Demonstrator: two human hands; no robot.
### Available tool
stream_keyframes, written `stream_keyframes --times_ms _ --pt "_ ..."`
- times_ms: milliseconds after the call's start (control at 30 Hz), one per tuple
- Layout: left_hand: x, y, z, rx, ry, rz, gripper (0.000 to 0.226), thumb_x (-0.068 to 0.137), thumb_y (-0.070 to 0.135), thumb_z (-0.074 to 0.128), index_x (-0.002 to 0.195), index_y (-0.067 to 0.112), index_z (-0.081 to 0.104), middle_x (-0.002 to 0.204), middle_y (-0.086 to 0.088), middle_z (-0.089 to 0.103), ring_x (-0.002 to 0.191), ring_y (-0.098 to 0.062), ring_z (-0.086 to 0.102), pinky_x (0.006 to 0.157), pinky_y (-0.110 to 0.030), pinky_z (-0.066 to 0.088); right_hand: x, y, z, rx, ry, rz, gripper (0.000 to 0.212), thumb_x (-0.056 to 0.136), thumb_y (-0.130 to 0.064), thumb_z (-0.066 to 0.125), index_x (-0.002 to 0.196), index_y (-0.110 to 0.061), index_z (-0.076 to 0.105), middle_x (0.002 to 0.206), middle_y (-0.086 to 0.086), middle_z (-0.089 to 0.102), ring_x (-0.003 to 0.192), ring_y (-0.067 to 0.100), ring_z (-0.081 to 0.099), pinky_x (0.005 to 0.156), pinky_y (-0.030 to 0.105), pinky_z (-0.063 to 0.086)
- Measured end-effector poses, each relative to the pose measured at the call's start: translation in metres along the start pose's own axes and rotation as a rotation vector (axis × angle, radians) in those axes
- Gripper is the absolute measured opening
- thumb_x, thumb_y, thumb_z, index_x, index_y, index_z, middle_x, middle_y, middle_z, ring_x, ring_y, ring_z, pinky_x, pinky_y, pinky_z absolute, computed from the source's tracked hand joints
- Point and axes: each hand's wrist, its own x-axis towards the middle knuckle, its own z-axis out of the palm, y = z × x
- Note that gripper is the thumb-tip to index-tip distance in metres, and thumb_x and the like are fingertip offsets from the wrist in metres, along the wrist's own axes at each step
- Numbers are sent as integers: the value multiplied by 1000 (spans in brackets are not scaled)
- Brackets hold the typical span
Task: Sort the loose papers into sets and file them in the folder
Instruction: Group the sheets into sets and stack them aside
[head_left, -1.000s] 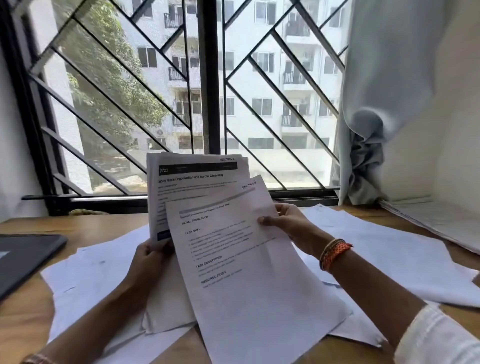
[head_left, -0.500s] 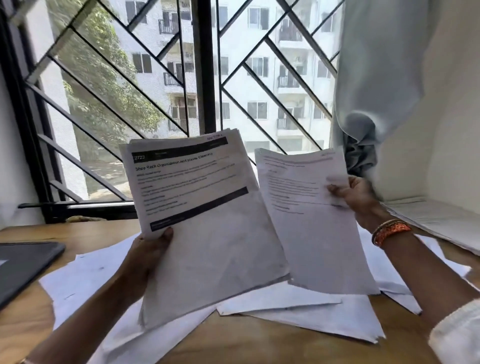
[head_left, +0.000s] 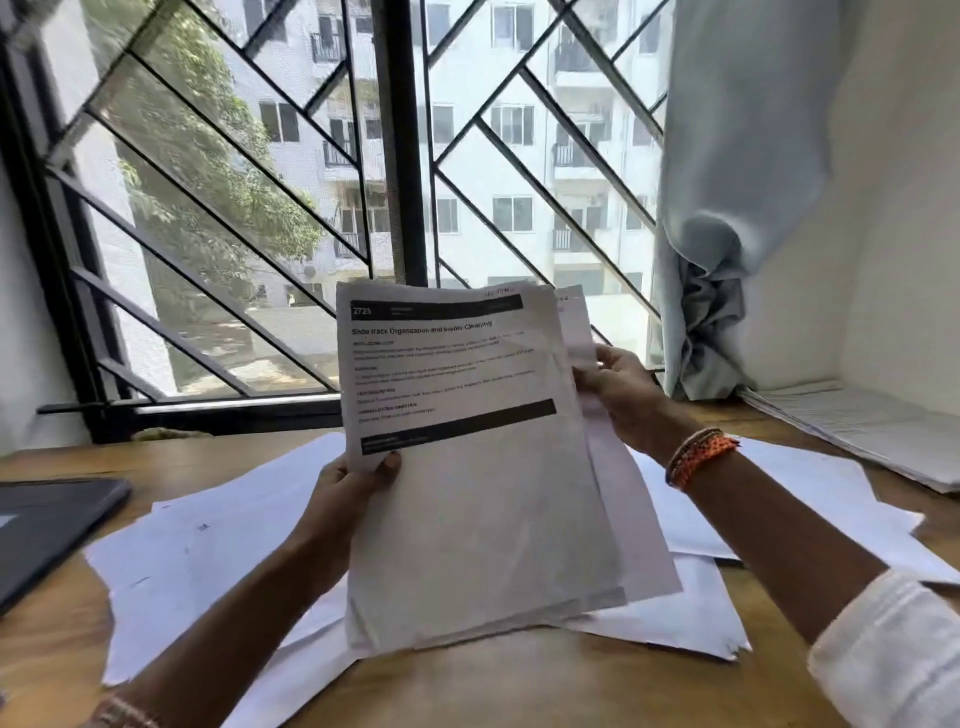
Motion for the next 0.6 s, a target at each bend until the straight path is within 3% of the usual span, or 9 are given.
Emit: stream_keyframes --times_ms 167,333,400,467,533,600 --pt "-3 2 1 -58 38 26 19 92 7 55 107 13 65 96 -9 73 85 -29 68 66 -37 56 -13 -4 23 8 0 50 21 92 4 53 83 -8 68 70 7 72 59 18 69 55 29 59" --pt "-4 15 13 103 132 357 33 92 5 56 120 20 48 112 -7 64 98 -29 64 78 -46 56 -27 -12 34 205 -140 47 39 103 -32 33 106 -12 66 90 8 74 78 22 71 61 30 57" --pt "-3 23 16 133 146 483 47 90 0 56 125 22 34 112 -7 62 94 -24 64 76 -43 58 -31 -17 35 171 -176 -36 28 100 -24 42 113 -12 63 97 8 73 85 25 70 65 32 57" --pt "0 33 13 -3 100 499 58 87 -2 61 126 25 28 107 -5 63 87 -16 65 71 -36 59 -33 -20 36 104 -111 -86 21 89 -4 55 107 -9 65 93 9 73 85 28 68 66 34 57" --pt "4 42 5 -124 5 441 63 74 8 71 125 19 37 104 -4 66 85 -17 66 70 -36 59 -33 -21 36 92 -60 -94 26 82 7 57 103 -6 65 92 11 71 85 30 67 69 38 59" --pt "5 46 -1 -140 -64 387 50 66 13 67 114 14 55 99 -3 70 85 -20 67 71 -37 59 -33 -21 39 73 -78 -93 28 82 7 56 106 -3 64 96 14 69 86 31 66 72 41 59"
